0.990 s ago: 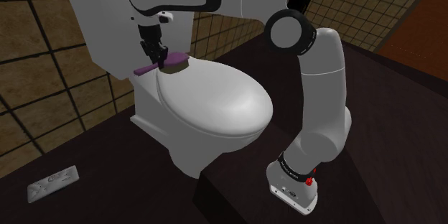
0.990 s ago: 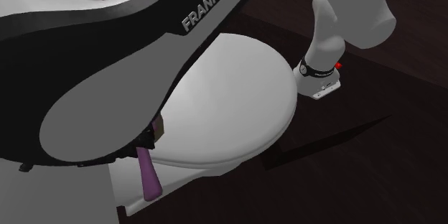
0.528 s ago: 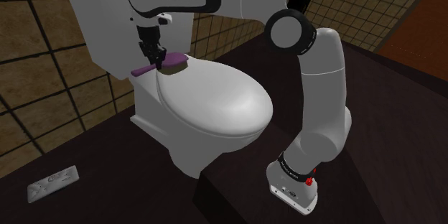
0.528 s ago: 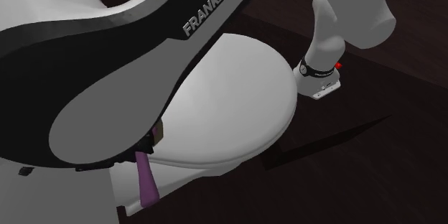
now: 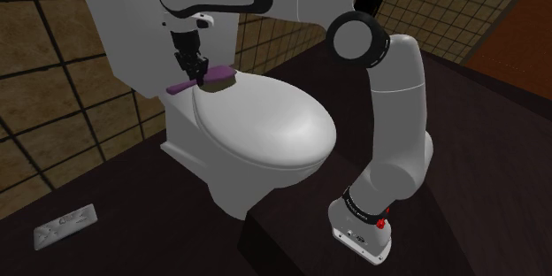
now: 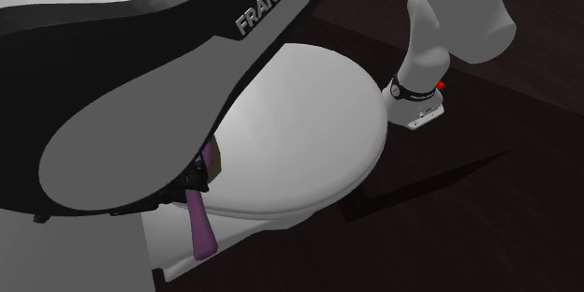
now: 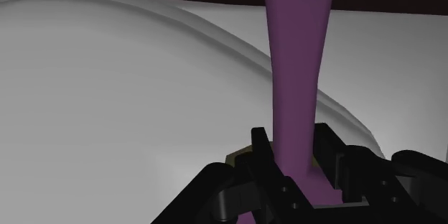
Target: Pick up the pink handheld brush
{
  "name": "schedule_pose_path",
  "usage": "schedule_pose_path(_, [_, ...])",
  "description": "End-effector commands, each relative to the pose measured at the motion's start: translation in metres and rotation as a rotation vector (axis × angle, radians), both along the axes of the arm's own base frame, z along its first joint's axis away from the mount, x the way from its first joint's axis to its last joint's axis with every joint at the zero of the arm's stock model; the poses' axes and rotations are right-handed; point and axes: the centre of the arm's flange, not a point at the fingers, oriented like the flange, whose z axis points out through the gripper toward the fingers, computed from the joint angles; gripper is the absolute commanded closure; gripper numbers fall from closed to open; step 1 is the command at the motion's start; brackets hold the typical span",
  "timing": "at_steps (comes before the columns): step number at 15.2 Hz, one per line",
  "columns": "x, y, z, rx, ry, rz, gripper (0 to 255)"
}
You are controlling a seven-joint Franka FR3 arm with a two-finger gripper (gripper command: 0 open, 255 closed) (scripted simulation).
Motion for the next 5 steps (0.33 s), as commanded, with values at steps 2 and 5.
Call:
schedule_pose_path(2, [0.013, 0.005, 0.041, 0.037, -0.06, -0.004, 255])
schedule_pose_path(5, [0.013, 0.005, 0.047, 0.037, -0.06, -0.004, 255])
